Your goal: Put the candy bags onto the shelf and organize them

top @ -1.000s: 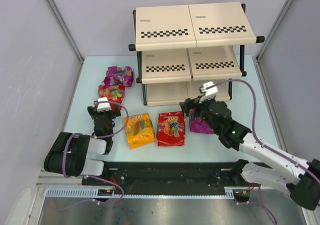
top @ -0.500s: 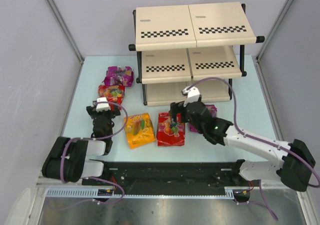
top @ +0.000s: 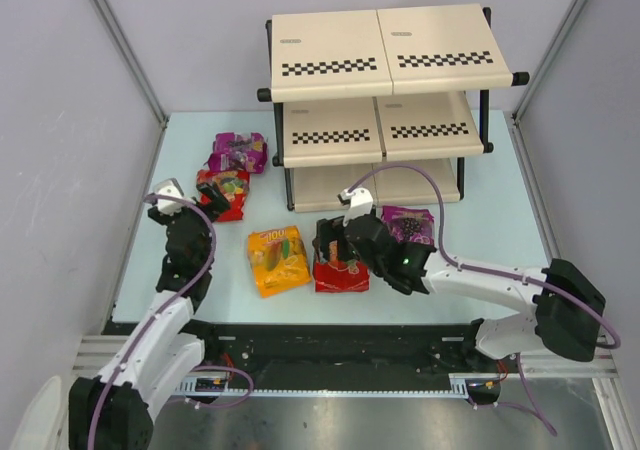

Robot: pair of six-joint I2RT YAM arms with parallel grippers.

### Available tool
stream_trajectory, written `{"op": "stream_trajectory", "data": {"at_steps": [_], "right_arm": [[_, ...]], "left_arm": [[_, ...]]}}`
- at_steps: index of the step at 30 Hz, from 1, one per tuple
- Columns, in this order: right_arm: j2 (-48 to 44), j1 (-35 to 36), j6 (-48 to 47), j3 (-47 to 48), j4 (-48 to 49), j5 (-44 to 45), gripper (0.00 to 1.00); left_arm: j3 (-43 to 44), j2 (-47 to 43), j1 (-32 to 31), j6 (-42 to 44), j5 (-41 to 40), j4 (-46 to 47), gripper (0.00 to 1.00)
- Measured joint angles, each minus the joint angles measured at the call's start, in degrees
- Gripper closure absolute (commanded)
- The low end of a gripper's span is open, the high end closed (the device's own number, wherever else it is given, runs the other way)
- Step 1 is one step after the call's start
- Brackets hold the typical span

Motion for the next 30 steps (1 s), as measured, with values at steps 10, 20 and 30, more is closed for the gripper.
{"op": "stream_trajectory", "data": {"at_steps": [10, 20, 30], "right_arm": [[11.45, 3.91, 6.12, 2.82, 5.57, -3.04, 0.05], [18.84, 4.33, 8.41, 5.6, 8.07, -4.81, 0.13], [22.8, 4.26, 10.08, 5.97, 11.74, -7.82, 0.36]], "left_arm": [[9.16, -4.7, -4.44, -15.85, 8.61, -28.11, 0.0], [7.74, -19.61, -15.63, -26.16, 11.32, -45.44, 0.0], [-3.1, -26.62, -18.51, -35.15, 16.13, -52.06, 0.0]]}}
